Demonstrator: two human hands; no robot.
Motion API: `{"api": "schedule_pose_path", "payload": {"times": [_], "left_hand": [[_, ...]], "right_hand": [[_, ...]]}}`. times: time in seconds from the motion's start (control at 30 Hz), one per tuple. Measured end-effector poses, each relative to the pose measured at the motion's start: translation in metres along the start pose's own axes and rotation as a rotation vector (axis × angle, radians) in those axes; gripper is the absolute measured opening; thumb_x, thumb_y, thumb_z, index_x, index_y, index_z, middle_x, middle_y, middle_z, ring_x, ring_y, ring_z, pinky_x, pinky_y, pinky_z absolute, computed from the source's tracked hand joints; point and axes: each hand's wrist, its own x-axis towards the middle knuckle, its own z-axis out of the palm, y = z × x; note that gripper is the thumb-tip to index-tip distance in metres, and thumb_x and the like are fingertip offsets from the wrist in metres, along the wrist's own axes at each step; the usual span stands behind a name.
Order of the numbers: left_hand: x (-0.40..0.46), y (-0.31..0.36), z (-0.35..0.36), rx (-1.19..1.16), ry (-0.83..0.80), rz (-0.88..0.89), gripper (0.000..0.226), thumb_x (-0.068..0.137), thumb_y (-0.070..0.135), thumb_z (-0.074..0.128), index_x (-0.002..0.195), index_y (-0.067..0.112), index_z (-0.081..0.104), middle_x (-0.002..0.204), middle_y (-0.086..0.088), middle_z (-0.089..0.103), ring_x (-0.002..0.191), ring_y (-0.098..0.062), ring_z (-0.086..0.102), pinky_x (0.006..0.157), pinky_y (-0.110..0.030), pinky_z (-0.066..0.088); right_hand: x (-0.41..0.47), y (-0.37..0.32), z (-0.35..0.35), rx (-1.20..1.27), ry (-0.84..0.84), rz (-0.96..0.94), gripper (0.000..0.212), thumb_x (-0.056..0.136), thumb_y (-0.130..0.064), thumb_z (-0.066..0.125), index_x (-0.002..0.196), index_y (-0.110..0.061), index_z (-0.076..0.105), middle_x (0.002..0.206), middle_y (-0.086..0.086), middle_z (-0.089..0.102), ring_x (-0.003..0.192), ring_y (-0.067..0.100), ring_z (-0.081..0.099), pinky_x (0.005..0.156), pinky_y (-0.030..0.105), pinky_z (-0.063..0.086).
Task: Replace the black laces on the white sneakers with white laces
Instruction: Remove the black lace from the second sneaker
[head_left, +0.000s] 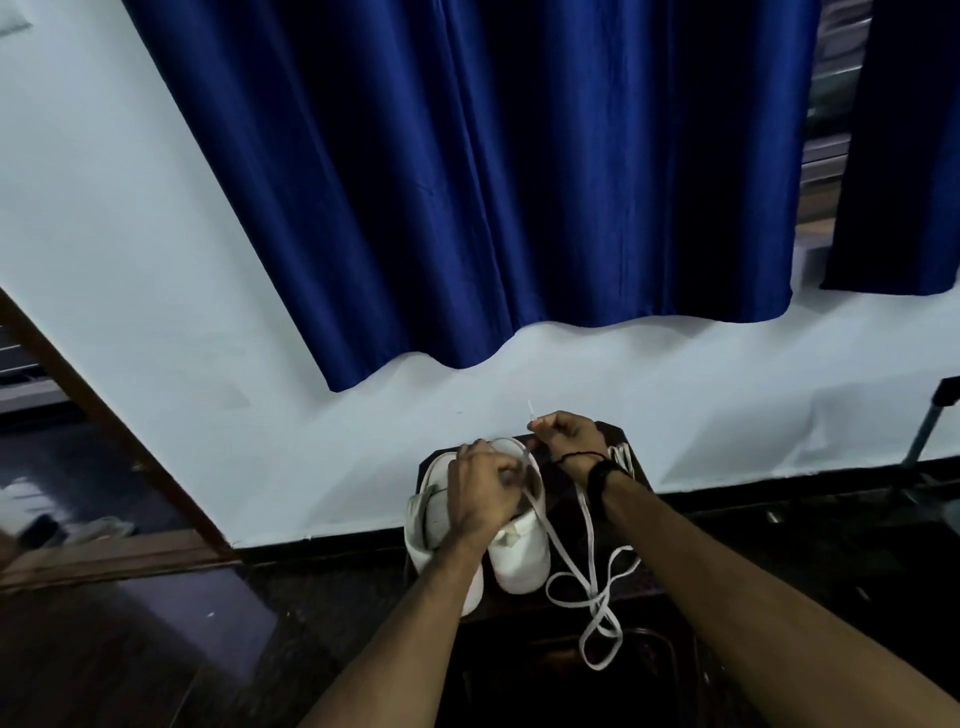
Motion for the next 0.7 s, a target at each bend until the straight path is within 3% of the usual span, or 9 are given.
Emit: {"api": "schedule_pose_path", "payload": {"times": [0.13,0.23,0.33,0.5,0.6,0.7], "left_hand": [[0.003,-0.012,0.004,0.034,-0.036,0.064,0.016,0.072,0.029,0.063,0.075,0.027,0.078,0.075,0.006,0.052,0.086,-0.022,0.053,0.070,-0.029,0.038],[0.000,-0.018,0.008,0.002,0.029,0.101,0.009,0.071,0.025,0.066,0.070,0.023,0.074,0.075,0.003,0.056,0.082,-0.022,0.052,0.066,-0.030,0.038],[-0.002,-0.022,0.011,-0.055,0.069,0.145,0.012,0.068,0.016,0.061,0.068,0.022,0.071,0.078,0.006,0.058,0.083,-0.021,0.052,0.066,-0.033,0.042],[-0.003,-0.016,0.009,-0.090,0.128,0.161,0.020,0.070,0.011,0.057,0.076,0.022,0.072,0.078,0.006,0.059,0.080,-0.019,0.050,0.067,-0.035,0.042],[0.000,-0.008,0.013,-0.092,0.116,0.181,0.023,0.072,0.019,0.054,0.083,0.027,0.073,0.080,0.008,0.060,0.079,-0.018,0.050,0.068,-0.033,0.041],[0.005,-0.002,0.019,0.035,0.017,0.251,0.019,0.075,0.026,0.059,0.087,0.031,0.073,0.086,0.012,0.060,0.087,-0.016,0.052,0.076,-0.036,0.044]], "right_hand": [[0.003,-0.002,0.017,-0.004,-0.023,-0.089,0.010,0.091,-0.011,0.062,0.084,-0.007,0.068,0.076,0.007,0.070,0.058,-0.006,0.062,0.066,0.014,0.049],[0.003,0.005,0.029,-0.142,-0.133,-0.094,0.014,0.087,-0.023,0.066,0.073,-0.023,0.068,0.078,0.001,0.074,0.071,0.009,0.068,0.074,0.031,0.055],[0.000,0.008,0.032,-0.284,-0.101,-0.103,0.009,0.088,-0.018,0.063,0.082,-0.015,0.069,0.083,0.004,0.074,0.083,0.019,0.068,0.080,0.029,0.053],[-0.001,0.002,0.032,-0.368,-0.050,-0.161,0.012,0.093,-0.022,0.058,0.086,-0.012,0.062,0.074,0.006,0.065,0.075,0.022,0.059,0.068,0.028,0.043],[-0.002,0.003,0.024,-0.337,0.006,-0.185,0.014,0.094,-0.021,0.057,0.089,-0.009,0.062,0.066,0.005,0.060,0.066,0.022,0.055,0.062,0.025,0.035],[0.000,0.010,0.006,-0.332,0.192,-0.144,0.013,0.095,-0.019,0.055,0.093,-0.009,0.063,0.079,0.015,0.068,0.076,0.030,0.062,0.061,0.026,0.035]]}}
